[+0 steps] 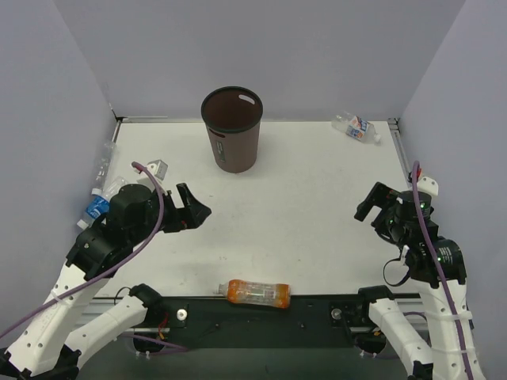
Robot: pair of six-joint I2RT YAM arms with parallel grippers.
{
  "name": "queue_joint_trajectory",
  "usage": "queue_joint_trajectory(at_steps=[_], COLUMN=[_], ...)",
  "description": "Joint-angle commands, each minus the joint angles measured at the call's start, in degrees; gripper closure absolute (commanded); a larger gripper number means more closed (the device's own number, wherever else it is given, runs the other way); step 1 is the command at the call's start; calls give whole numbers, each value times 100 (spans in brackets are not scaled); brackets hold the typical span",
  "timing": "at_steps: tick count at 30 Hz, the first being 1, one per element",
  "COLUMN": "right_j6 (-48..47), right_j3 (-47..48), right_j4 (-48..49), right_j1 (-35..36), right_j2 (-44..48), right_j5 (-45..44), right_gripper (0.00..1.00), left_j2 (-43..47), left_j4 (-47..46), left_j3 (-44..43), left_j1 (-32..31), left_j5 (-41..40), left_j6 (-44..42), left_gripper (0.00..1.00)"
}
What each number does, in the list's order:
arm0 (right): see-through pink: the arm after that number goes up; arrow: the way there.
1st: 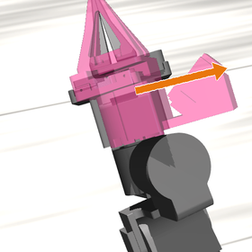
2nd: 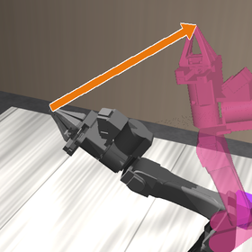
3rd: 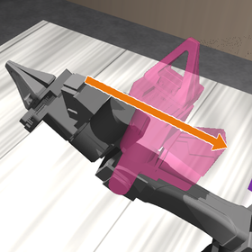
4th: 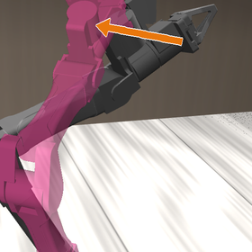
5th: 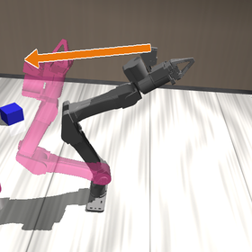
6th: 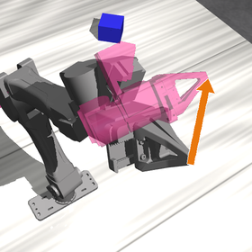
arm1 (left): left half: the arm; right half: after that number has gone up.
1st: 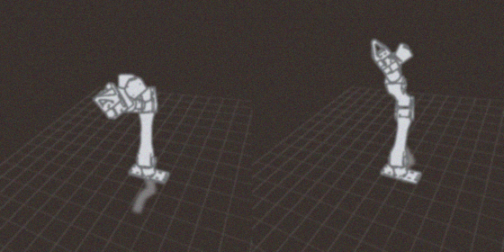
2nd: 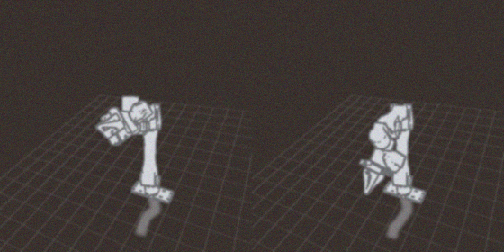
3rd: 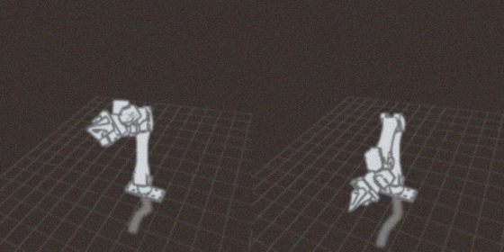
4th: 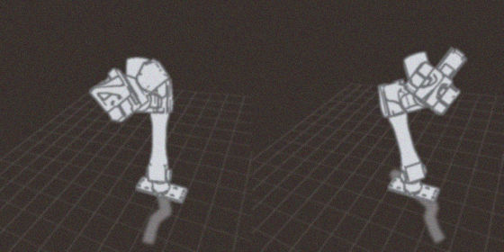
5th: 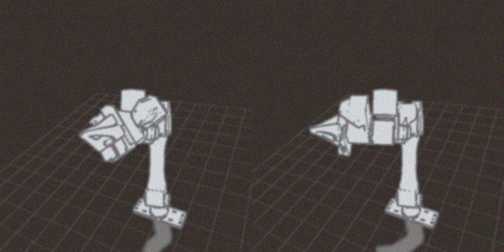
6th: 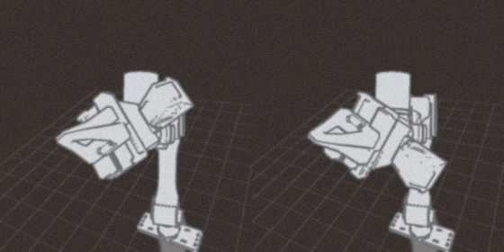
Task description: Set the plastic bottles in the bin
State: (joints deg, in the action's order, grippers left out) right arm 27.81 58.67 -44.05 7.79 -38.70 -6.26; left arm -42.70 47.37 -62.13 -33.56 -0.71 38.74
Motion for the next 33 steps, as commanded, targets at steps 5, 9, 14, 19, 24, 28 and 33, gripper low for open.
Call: queue_joint_trajectory(at_steps=[5, 9, 14, 19, 24, 28, 33], right_j6=[-610, -444, -1251, -2199, -2403, -2552, -2946], right_j3=[197, -188, -269, -646, -735, -717, -410], right_j4=[-95, 246, 538, 810, 723, 732, 504], right_j1=[-41, -32, 213, 890, 1390, 2479, 4165], right_j2=[108, 476, 328, 591, 303, -286, -1366], right_j5=[-262, 107, 1759, 2600, 2788, 2271, 1638], right_gripper=[0, 0, 2, 2, 0, 1, 4], left_j2=[209, 157, 95, -19, -116, -204, -344], left_j4=[-299, -290, -351, -387, -510, -563, -571], left_j3=[87, 105, 78, 104, 122, 78, 34], left_j1=[8, 8, 8, 8, 8, 8, 16], left_j5=[-175, -210, -272, -289, -280, -307, -351], left_j6=[142, 90, 90, 37, 54, 37, -7], left_gripper=[3, 3, 3, 2, 3, 3, 3])
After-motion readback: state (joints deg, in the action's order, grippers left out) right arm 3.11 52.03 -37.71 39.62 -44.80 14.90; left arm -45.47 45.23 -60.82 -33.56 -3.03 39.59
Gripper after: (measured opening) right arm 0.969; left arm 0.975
